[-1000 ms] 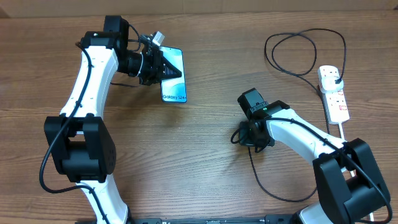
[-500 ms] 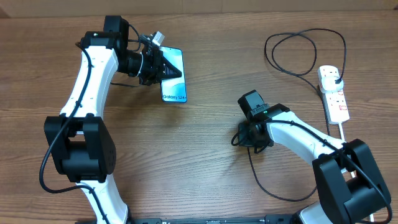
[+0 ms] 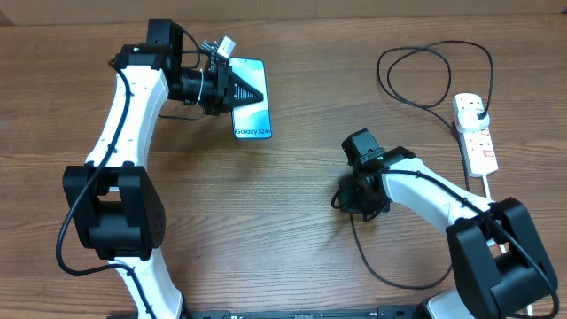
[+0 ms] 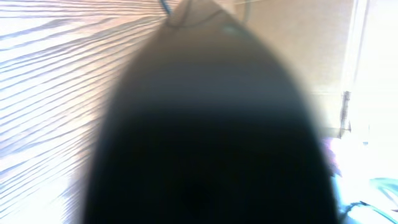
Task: Plug charger to phone and switch on socket
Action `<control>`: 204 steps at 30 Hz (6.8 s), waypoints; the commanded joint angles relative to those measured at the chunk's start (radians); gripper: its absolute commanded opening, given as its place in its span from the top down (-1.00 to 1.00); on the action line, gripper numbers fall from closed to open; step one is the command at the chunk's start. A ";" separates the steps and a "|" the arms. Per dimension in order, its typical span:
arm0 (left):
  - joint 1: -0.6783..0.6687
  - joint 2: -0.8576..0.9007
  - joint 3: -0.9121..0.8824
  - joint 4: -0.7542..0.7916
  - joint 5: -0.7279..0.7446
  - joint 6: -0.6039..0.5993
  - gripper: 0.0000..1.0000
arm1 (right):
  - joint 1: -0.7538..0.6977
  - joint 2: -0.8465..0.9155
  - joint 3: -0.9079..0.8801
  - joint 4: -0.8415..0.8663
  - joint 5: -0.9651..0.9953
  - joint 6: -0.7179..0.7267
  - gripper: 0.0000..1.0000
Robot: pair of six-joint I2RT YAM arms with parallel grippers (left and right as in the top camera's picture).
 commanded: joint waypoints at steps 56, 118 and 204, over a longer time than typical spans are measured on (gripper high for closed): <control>-0.134 -0.343 0.001 0.454 0.414 -0.407 0.92 | 0.003 -0.414 -0.112 1.397 -0.974 0.429 0.93; -0.140 -0.343 0.001 0.286 0.256 -0.426 0.92 | 0.003 -0.412 -0.112 1.351 -0.952 0.436 0.93; -0.210 -0.340 0.001 0.153 0.248 -0.069 0.91 | -0.056 -0.412 -0.110 1.418 -0.820 0.645 0.04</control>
